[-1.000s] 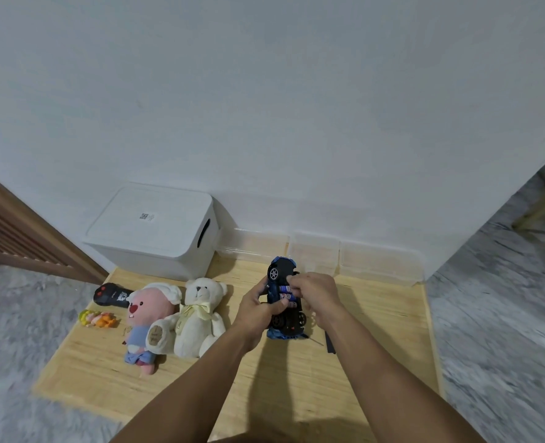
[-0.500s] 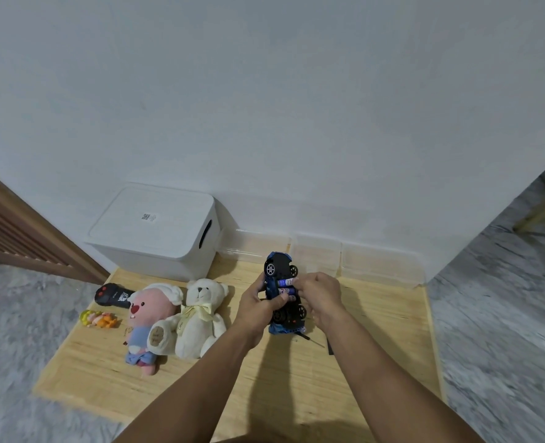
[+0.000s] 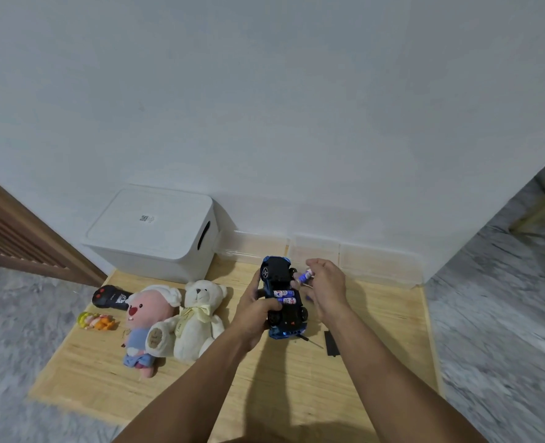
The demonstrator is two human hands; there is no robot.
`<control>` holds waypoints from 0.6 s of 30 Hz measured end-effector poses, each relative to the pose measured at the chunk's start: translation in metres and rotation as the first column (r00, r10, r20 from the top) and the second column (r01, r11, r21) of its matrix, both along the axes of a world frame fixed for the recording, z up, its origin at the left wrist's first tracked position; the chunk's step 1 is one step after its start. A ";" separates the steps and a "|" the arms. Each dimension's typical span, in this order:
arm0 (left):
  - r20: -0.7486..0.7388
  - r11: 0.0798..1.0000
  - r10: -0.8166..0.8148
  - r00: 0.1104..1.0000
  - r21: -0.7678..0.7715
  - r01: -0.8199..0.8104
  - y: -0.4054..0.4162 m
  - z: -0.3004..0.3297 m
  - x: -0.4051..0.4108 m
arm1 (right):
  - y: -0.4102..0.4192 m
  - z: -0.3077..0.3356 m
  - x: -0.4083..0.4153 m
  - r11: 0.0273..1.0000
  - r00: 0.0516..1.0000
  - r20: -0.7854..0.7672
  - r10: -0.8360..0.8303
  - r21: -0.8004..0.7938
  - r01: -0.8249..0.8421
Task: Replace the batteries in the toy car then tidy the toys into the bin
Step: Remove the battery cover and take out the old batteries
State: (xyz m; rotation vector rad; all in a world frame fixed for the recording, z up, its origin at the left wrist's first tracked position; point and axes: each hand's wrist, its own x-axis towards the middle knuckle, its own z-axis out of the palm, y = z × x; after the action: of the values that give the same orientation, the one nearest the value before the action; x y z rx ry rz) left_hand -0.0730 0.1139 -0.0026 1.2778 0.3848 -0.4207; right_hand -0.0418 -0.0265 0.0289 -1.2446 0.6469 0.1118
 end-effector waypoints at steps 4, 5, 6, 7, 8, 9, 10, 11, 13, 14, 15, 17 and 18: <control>-0.011 1.000 -0.029 1.000 -0.010 0.029 0.000 0.003 0.000 | 0.000 0.004 0.003 0.884 0.926 -0.112 0.362 -0.273 -0.379; -0.013 0.999 -0.036 0.999 -0.017 0.036 0.000 0.003 0.000 | 0.000 0.005 0.003 0.820 0.889 -0.145 0.434 -0.346 -0.456; -0.015 0.999 -0.043 0.999 -0.027 0.043 0.000 0.003 0.000 | -0.001 0.006 0.003 0.756 0.855 -0.171 0.489 -0.406 -0.513; -0.014 0.998 -0.050 0.999 -0.034 0.050 0.001 0.004 0.000 | -0.001 0.008 0.003 0.704 0.829 -0.183 0.529 -0.450 -0.549; -0.011 0.998 -0.058 0.998 -0.034 0.058 0.001 0.005 0.000 | -0.002 0.010 0.003 0.669 0.809 -0.185 0.558 -0.477 -0.570; -0.006 0.997 -0.067 0.998 -0.029 0.067 0.001 0.007 0.000 | -0.003 0.012 0.004 0.645 0.793 -0.183 0.581 -0.492 -0.585; 0.000 0.997 -0.078 0.997 -0.023 0.078 0.001 0.008 0.000 | -0.003 0.013 0.005 0.623 0.779 -0.189 0.598 -0.502 -0.600; 0.007 0.996 -0.088 0.996 -0.019 0.088 0.000 0.008 -0.001 | -0.003 0.013 0.007 0.605 0.766 -0.199 0.612 -0.507 -0.615; 0.016 0.995 -0.096 0.995 -0.013 0.096 0.000 0.008 -0.002 | -0.002 0.013 0.010 0.572 0.751 -0.236 0.617 -0.522 -0.633; 0.018 0.995 -0.095 0.995 -0.004 0.095 0.000 0.008 -0.002 | 0.000 0.013 0.012 0.548 0.745 -0.262 0.614 -0.538 -0.640; 0.023 0.995 -0.098 0.995 0.009 0.097 0.000 0.009 -0.003 | 0.001 0.014 0.013 0.523 0.739 -0.289 0.609 -0.554 -0.648; 0.034 0.994 -0.108 0.994 0.033 0.107 -0.001 0.010 -0.002 | 0.003 0.013 0.015 0.490 0.728 -0.336 0.597 -0.566 -0.663; 0.037 0.993 -0.110 0.993 0.041 0.108 -0.001 0.010 -0.002 | 0.003 0.014 0.016 0.481 0.726 -0.347 0.594 -0.570 -0.666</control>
State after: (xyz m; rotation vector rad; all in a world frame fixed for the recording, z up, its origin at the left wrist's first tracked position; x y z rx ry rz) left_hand -0.0748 0.1128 0.0074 1.3470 0.2916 -0.4816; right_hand -0.0260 -0.0231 0.0428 -2.1754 0.2572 0.6221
